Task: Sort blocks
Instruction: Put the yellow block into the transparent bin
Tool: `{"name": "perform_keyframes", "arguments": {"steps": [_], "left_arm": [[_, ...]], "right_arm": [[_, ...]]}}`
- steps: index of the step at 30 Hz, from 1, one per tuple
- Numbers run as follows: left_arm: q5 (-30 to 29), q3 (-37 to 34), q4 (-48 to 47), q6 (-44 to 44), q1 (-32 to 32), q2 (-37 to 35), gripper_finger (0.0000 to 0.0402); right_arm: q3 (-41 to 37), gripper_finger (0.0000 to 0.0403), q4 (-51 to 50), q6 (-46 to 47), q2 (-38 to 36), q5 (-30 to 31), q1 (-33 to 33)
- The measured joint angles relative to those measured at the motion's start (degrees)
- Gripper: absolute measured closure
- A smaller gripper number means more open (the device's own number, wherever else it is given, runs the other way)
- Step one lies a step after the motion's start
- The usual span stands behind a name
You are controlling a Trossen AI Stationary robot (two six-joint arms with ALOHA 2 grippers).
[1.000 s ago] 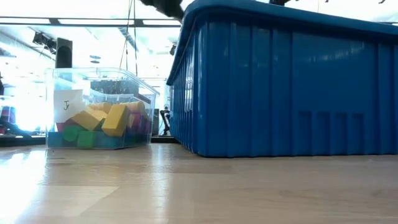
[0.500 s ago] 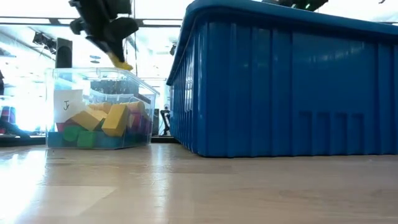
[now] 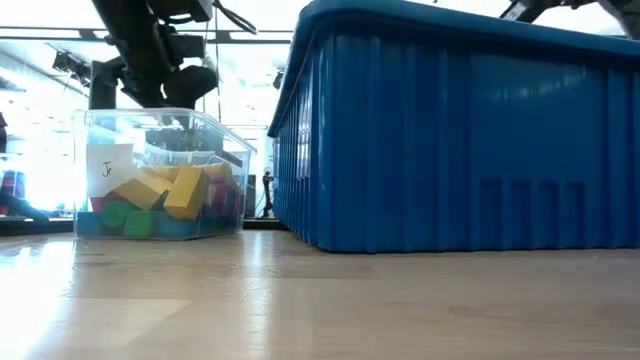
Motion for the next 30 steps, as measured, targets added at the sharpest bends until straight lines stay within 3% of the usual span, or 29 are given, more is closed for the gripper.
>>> {"name": "perform_keyframes", "arguments": {"steps": [5,11,15,18,20,21,24,26,30], "left_arm": [[0.79,-0.22,0.0,0.08,0.0,0.0,0.0109],[1.22,-0.22,0.12,0.15,0.0,0.0,0.0108],[1.21,-0.22,0.78,3.05,0.0,0.0,0.0108],[1.24,-0.22,3.18,5.7,0.0,0.02,0.0108],[1.22,-0.22,4.67,7.26,0.0,0.01,0.0108],[1.2,-0.22,5.38,7.92,-0.02,0.02,0.0108],[1.32,-0.22,6.86,9.95,-0.02,0.0,0.0108],[1.43,-0.22,7.44,10.89,-0.02,0.0,0.0108],[1.47,-0.22,7.8,11.01,-0.02,0.0,0.0108]], "right_arm": [[0.0,0.0096,5.6,-16.06,5.16,0.16,-3.16],[0.37,0.0096,5.74,-19.13,9.31,3.43,-4.32],[0.31,0.0096,5.95,-16.74,8.71,-3.31,-4.03],[0.23,0.0096,7.1,-13.52,7.55,-15.61,-3.1],[-0.25,0.0096,5.83,-10.75,7.29,-20.18,-1.99],[-0.22,0.0096,5.6,-8.46,6.31,-25.8,-1.77],[-0.14,0.0096,6.29,-4.1,4.64,-32.38,-0.59],[-0.28,0.0096,6.21,-2.12,3.23,-33.97,0.31],[0.15,0.0096,7.45,-3.49,-1.36,-29.13,1.59]]}}
